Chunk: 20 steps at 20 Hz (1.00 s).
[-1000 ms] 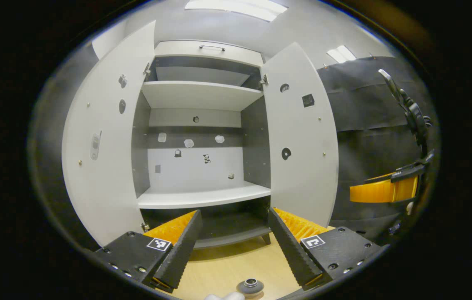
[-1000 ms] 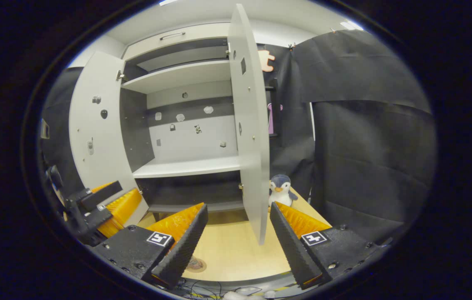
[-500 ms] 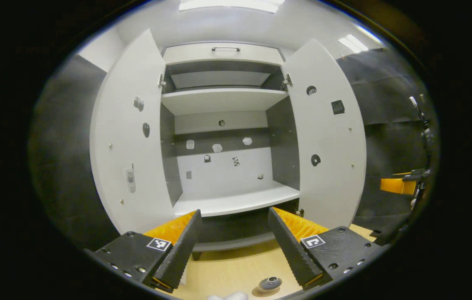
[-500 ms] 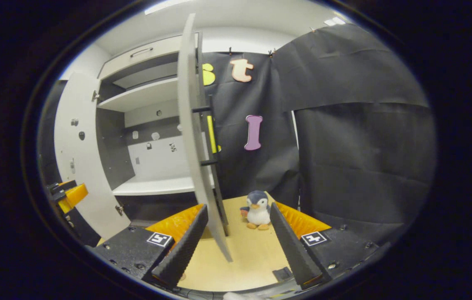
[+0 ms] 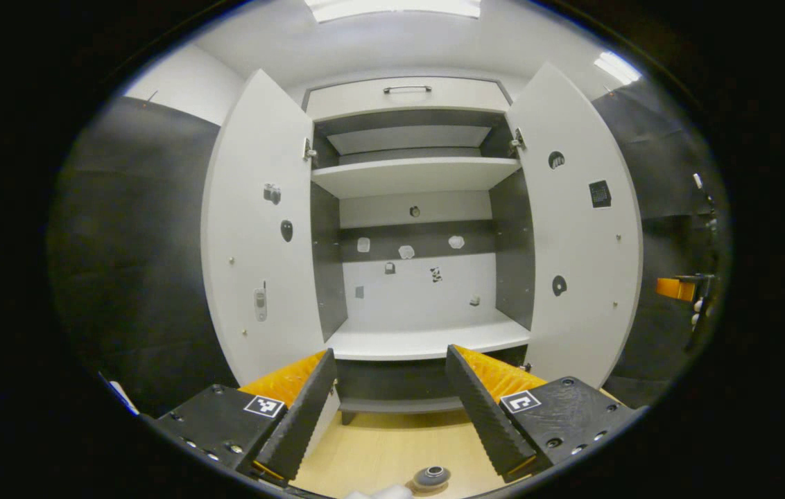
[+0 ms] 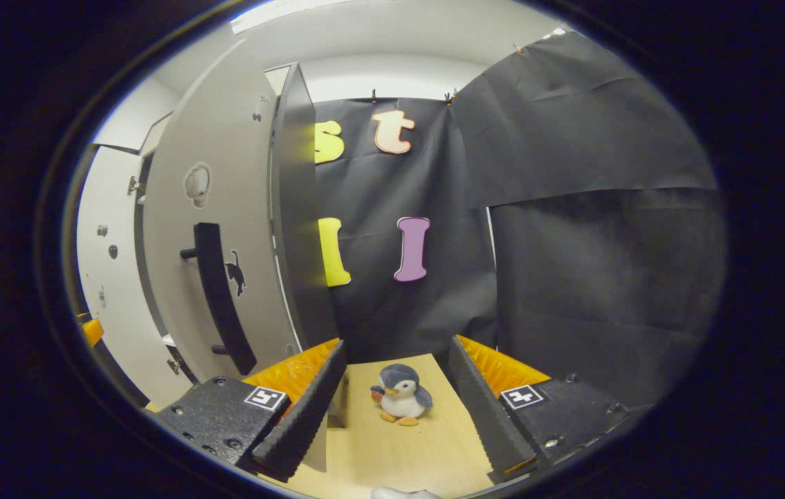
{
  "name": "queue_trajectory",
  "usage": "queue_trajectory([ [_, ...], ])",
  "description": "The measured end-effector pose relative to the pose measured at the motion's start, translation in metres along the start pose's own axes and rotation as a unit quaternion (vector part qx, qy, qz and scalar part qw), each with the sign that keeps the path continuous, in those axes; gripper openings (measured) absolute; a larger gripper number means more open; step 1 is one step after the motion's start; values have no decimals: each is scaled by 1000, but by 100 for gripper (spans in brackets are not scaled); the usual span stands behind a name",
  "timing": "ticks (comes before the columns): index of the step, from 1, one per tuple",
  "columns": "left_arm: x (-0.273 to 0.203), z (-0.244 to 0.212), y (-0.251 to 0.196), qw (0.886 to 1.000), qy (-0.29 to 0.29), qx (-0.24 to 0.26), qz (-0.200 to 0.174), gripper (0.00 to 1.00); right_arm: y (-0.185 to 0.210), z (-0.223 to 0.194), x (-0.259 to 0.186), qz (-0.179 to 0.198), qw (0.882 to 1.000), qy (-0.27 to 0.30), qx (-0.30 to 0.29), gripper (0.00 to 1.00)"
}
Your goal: Grasp the bottle in the cabinet with the left hand and place it on the coaster, then close the right door with the right hand and the left door with the left hand.
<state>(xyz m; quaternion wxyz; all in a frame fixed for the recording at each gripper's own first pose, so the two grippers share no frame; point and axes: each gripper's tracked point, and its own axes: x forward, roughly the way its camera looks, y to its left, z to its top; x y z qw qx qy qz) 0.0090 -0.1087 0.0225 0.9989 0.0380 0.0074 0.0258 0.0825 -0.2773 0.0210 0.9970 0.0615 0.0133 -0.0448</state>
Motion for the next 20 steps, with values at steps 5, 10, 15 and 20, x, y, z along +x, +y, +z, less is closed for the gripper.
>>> queue_trajectory([
  [5, -22, -1, 0, 999, 10, -6, 51, 97, 22, 12, 39, 68, 998, 6, -4, 98],
  [10, -44, -5, 8, 995, 19, -15, 94, 97, 63, 25, 46, 133, 991, 3, -3, 98],
  [15, -61, -12, 24, 992, 29, -24, 123, 97, 91, 27, 41, 166, 986, 2, -21, 97],
  [20, -68, -18, 42, 990, 33, -31, 131, 97, 96, 29, 41, 153, 988, -1, -21, 95],
])
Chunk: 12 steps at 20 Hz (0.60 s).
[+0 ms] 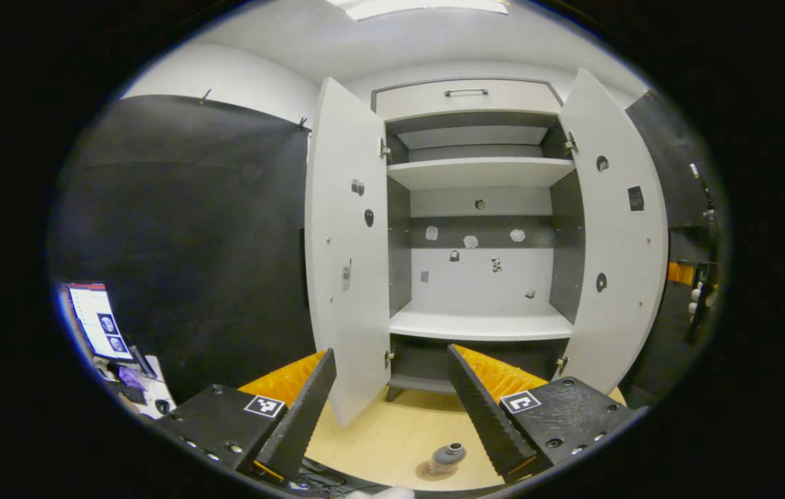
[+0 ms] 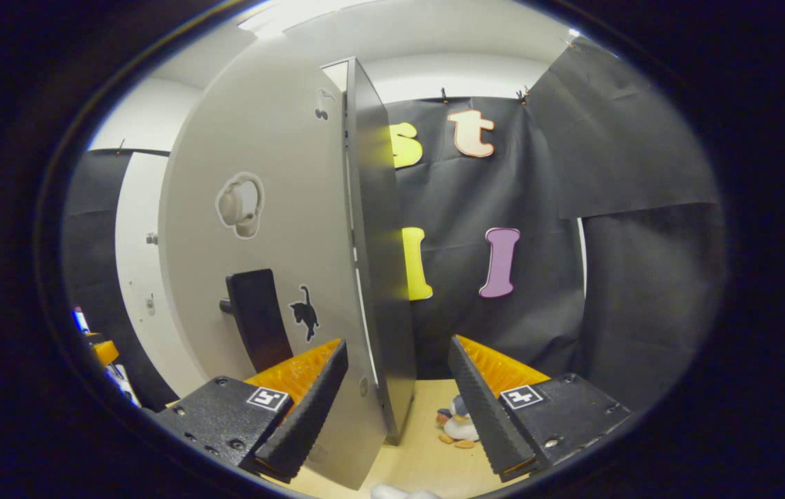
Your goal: Grasp the bottle in the cabinet with the left hand and place it on the coaster, then close the right door with the right hand and the left door with the left hand.
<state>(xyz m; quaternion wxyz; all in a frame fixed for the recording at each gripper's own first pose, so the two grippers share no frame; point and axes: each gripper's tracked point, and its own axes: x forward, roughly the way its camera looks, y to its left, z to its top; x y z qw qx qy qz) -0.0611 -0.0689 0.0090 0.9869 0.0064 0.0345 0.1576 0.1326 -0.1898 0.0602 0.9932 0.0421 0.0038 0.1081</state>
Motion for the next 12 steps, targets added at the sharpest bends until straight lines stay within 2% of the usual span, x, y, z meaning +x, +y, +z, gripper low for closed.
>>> queue_trajectory([
  [6, 16, 2, 20, 1000, 2, -17, -15, 98, 44, -5, 3, 0, 1000, 5, -11, 95],
  [8, 19, 3, 31, 1000, 0, -16, -15, 98, 59, -6, 6, -1, 1000, -1, -19, 99],
  [10, 21, 2, 41, 1000, 2, -12, -18, 99, 72, -9, 11, -1, 1000, -1, -19, 99],
  [11, 25, 1, 47, 1000, 3, -8, -17, 95, 78, -10, 13, 0, 1000, 0, -17, 95],
  [12, 26, 1, 53, 1000, 3, -5, -16, 98, 84, -11, 15, 0, 1000, 1, -14, 99],
])
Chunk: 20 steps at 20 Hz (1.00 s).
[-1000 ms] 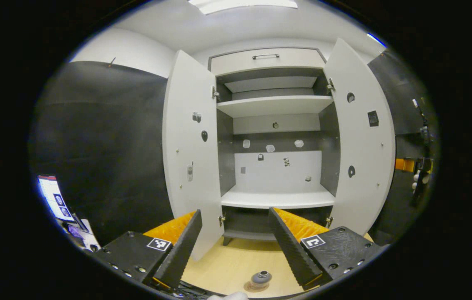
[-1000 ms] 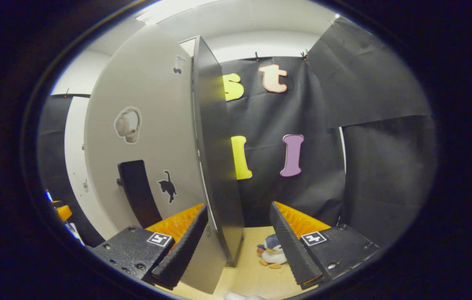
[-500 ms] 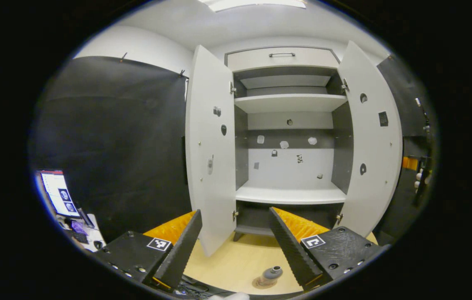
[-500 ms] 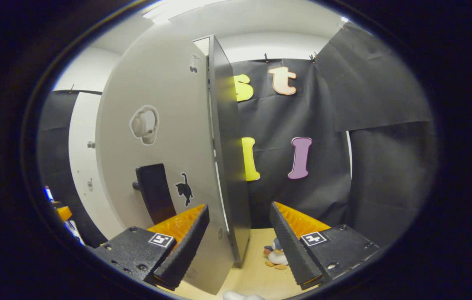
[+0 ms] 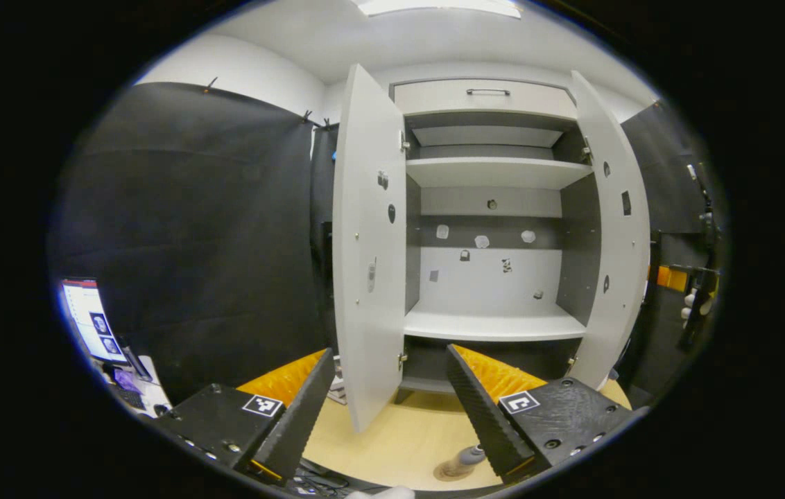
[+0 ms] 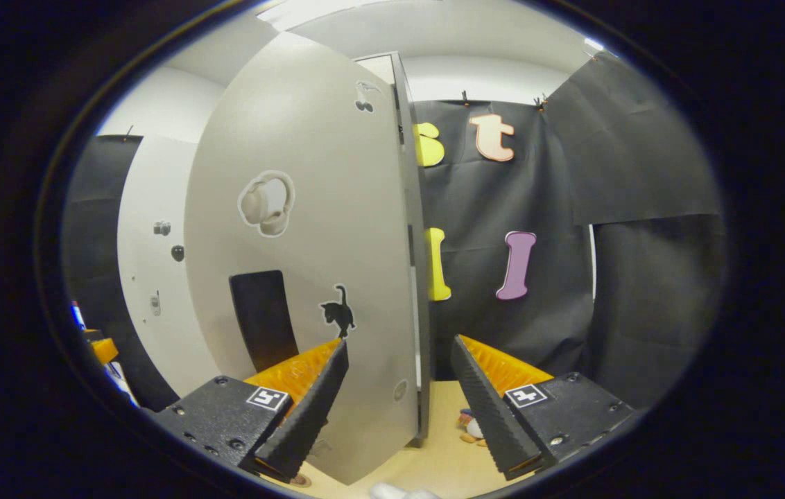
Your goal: Grasp the bottle in the cabinet with the left hand and place it on the coaster, then close the right door with the right hand and the left door with the left hand.
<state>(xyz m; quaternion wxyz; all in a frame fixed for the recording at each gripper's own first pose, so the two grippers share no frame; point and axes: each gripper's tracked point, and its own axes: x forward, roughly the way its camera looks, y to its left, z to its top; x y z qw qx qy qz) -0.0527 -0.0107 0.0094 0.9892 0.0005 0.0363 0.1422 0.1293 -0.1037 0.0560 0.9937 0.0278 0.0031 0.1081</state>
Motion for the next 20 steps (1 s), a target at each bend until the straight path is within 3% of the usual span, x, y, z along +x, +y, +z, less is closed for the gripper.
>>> queue_trajectory([
  [10, 21, 0, 36, 1000, 0, 3, -14, 95, 60, -12, 8, 24, 1000, 7, 5, 95],
  [13, 27, 0, 44, 1000, 0, 3, -19, 100, 69, -13, 5, 23, 1000, 7, 3, 99],
  [14, 29, 0, 47, 1000, 0, 6, -20, 98, 73, -15, 4, 24, 1000, 8, 3, 99],
  [16, 35, -1, 54, 1000, -1, 14, -19, 100, 80, -18, 0, 28, 1000, 10, 3, 96],
  [20, 45, -5, 85, 1000, -3, 27, -2, 97, 97, -33, -13, 34, 999, 14, -3, 99],
])
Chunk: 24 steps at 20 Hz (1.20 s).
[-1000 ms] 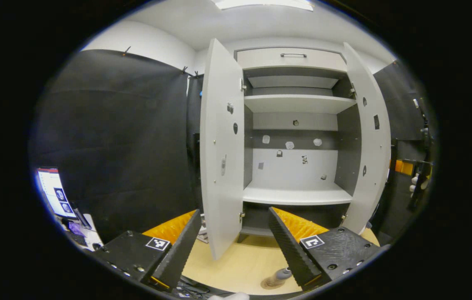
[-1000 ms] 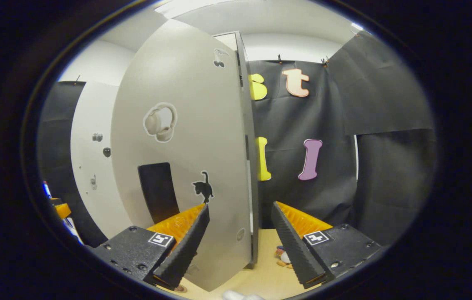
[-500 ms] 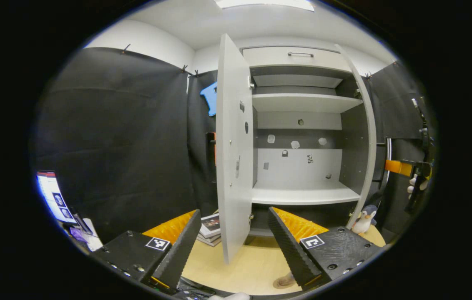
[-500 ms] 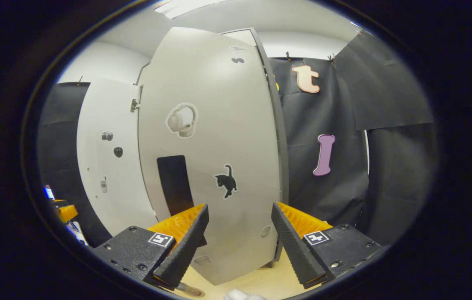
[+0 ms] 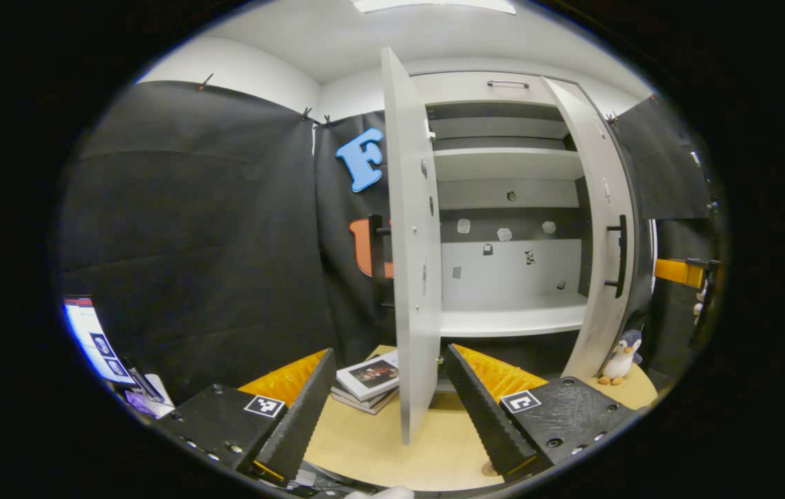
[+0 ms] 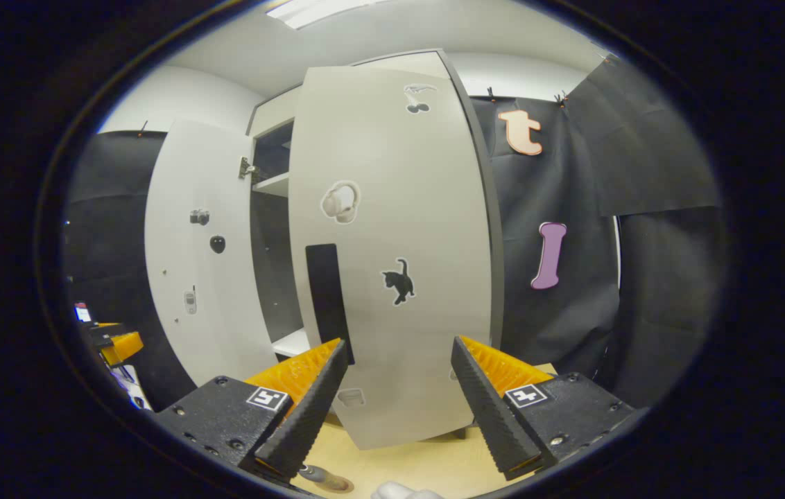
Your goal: Grasp the bottle in the cabinet with the left hand and place it on the coaster, then close the right door with the right hand and the left door with the left hand.
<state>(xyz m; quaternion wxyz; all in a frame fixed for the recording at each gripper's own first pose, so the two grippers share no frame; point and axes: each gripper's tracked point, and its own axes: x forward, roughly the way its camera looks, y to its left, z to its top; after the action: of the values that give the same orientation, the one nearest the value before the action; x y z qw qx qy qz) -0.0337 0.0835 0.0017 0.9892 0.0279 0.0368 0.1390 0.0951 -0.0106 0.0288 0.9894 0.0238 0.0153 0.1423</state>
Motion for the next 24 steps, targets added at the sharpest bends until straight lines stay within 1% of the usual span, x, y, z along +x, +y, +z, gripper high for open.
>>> queue_trajectory([
  [4, 21, 1, 54, 999, -14, 24, 30, 96, 15, -29, -15, -7, 1000, 20, -5, 99],
  [5, 28, -3, 71, 999, -14, 28, 43, 96, 17, -35, -19, -10, 1000, 27, -7, 96],
  [6, 35, -7, 85, 998, -13, 29, 51, 96, 18, -42, -23, -15, 999, 34, -10, 99],
  [8, 55, -10, 110, 998, -15, 27, 59, 98, 18, -53, -32, -30, 998, 46, -16, 99],
  [10, 72, -11, 134, 997, -13, 31, 69, 97, 15, -61, -39, -49, 997, 54, -17, 99],
  [11, 83, -11, 142, 997, -11, 29, 69, 98, 14, -63, -42, -57, 997, 56, -14, 99],
  [12, 92, -10, 145, 998, -9, 23, 64, 98, 15, -66, -46, -63, 996, 58, -10, 99],
  [13, 102, -8, 146, 998, -9, 18, 58, 98, 15, -68, -49, -68, 996, 61, -9, 96],
  [14, 111, -3, 147, 998, -13, 15, 53, 98, 15, -70, -52, -74, 995, 63, -8, 99],
  [15, 116, 1, 145, 999, -17, 15, 45, 98, 15, -70, -55, -78, 995, 65, -8, 99],
  [16, 123, 7, 142, 999, -23, 17, 41, 97, 15, -71, -58, -81, 994, 66, -9, 96],
  [17, 130, 14, 138, 999, -28, 17, 35, 98, 16, -70, -61, -84, 994, 66, -10, 99],
  [18, 136, 18, 131, 999, -32, 15, 28, 98, 15, -70, -64, -87, 994, 66, -10, 96],
  [19, 140, 22, 124, 999, -36, 11, 21, 98, 15, -70, -65, -89, 994, 67, -9, 99],
  [20, 143, 25, 117, 999, -39, 8, 13, 98, 14, -71, -67, -90, 994, 68, -8, 99],
  [21, 147, 30, 111, 999, -44, 7, 5, 98, 15, -71, -67, -91, 994, 68, -6, 96],
  [22, 150, 35, 103, 999, -48, 10, -1, 97, 16, -72, -69, -90, 994, 69, -6, 96],
  [23, 152, 39, 98, 999, -51, 12, -7, 98, 17, -71, -69, -89, 994, 69, -5, 99],
  [24, 154, 42, 92, 998, -53, 14, -14, 97, 18, -72, -70, -89, 994, 70, -5, 99],
])
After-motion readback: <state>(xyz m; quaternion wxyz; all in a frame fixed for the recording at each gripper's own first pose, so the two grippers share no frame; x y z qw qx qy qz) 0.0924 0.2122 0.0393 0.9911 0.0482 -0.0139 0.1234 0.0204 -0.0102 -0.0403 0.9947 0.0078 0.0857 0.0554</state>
